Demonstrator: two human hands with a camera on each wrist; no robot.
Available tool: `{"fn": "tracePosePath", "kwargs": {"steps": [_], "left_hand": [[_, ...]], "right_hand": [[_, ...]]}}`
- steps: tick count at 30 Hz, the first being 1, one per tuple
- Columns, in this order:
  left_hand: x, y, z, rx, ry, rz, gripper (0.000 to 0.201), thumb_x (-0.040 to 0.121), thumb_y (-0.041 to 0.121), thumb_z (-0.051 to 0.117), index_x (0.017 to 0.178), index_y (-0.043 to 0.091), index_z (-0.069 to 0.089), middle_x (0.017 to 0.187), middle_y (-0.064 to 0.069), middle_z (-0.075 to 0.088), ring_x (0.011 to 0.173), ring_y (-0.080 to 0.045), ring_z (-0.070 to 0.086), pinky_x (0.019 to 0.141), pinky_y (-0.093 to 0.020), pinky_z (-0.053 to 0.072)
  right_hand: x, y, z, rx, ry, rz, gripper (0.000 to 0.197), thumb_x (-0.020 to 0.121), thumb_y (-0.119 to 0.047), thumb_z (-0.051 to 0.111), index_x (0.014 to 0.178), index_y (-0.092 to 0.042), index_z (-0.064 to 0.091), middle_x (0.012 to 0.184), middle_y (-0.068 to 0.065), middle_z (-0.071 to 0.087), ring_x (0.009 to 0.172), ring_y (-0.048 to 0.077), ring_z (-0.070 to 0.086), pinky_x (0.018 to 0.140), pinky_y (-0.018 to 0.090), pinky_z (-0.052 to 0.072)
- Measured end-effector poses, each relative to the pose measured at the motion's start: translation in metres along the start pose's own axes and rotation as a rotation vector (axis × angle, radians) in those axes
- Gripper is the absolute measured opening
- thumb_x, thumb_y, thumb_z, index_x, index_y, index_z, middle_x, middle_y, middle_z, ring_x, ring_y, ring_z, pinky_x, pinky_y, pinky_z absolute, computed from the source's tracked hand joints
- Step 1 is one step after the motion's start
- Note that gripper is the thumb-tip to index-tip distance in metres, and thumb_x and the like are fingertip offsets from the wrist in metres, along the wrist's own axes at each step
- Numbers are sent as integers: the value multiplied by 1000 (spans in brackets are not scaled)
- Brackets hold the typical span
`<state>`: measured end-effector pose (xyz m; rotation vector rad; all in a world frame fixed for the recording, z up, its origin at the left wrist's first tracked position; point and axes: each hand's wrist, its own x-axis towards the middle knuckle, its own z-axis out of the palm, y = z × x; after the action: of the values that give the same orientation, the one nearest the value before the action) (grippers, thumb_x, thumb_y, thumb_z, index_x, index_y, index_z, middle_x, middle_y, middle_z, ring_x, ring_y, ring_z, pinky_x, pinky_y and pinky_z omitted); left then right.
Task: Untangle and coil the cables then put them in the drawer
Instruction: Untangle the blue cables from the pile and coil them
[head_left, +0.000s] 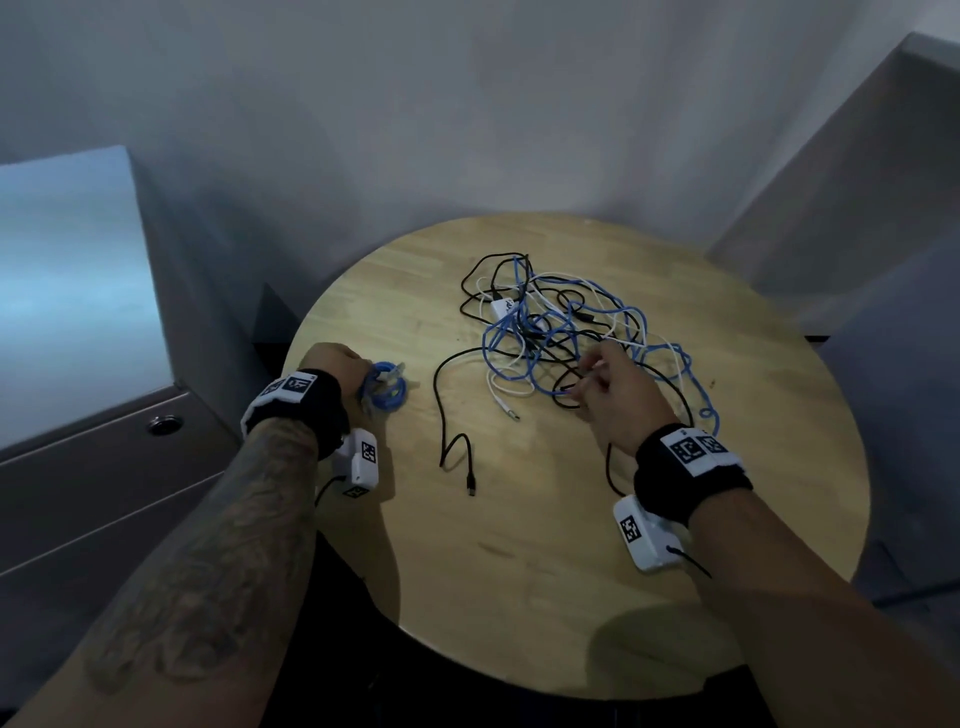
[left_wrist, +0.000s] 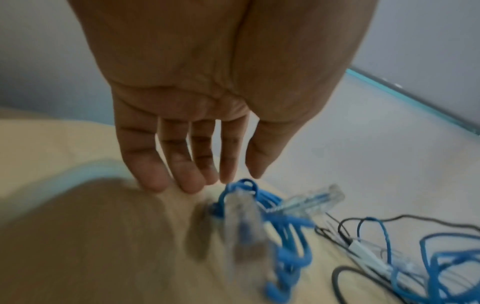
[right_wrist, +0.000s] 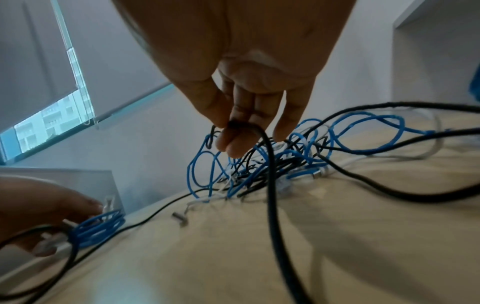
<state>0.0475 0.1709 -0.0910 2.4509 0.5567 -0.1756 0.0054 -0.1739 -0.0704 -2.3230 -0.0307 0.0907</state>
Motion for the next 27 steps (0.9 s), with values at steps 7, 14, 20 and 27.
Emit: {"fn": "tracePosePath", "kwargs": {"steps": [7,14,20,27], "left_hand": [[-18,33,-20,-253,254,197,28,93,25,61,115,7,65,115,-11,66,107,-30,60,92,-35,45],[-54,120,49,-247,-123,503,47,93,31,61,138,21,48,129,3,56,104,-18,59,91,-37,50],[-47,124,69,-297,-83,502,17,95,22,61,84,12,69,73,-1,66,64,-15,60,66,-29,51],[-82,149,31,-772,64,699,16,97,17,58,99,12,73,64,13,59,53,4,49,57,-14,41]], "right_hand": [[-11,-12,-16,-54,-15,-53,12,99,-26,54,100,-25,66,88,-4,65,84,16,61,75,32,48],[-23,-29,-32,125,-26,-81,13,94,-18,61,88,-16,72,90,1,71,84,13,65,68,13,47],[-15,-15,-50,42,80,-54,14,91,-20,63,79,-16,69,81,-4,69,75,9,62,64,15,46],[-2,11,-53,-471,131,87,18,94,-37,57,101,-25,68,107,1,68,94,27,62,82,38,53]]}}
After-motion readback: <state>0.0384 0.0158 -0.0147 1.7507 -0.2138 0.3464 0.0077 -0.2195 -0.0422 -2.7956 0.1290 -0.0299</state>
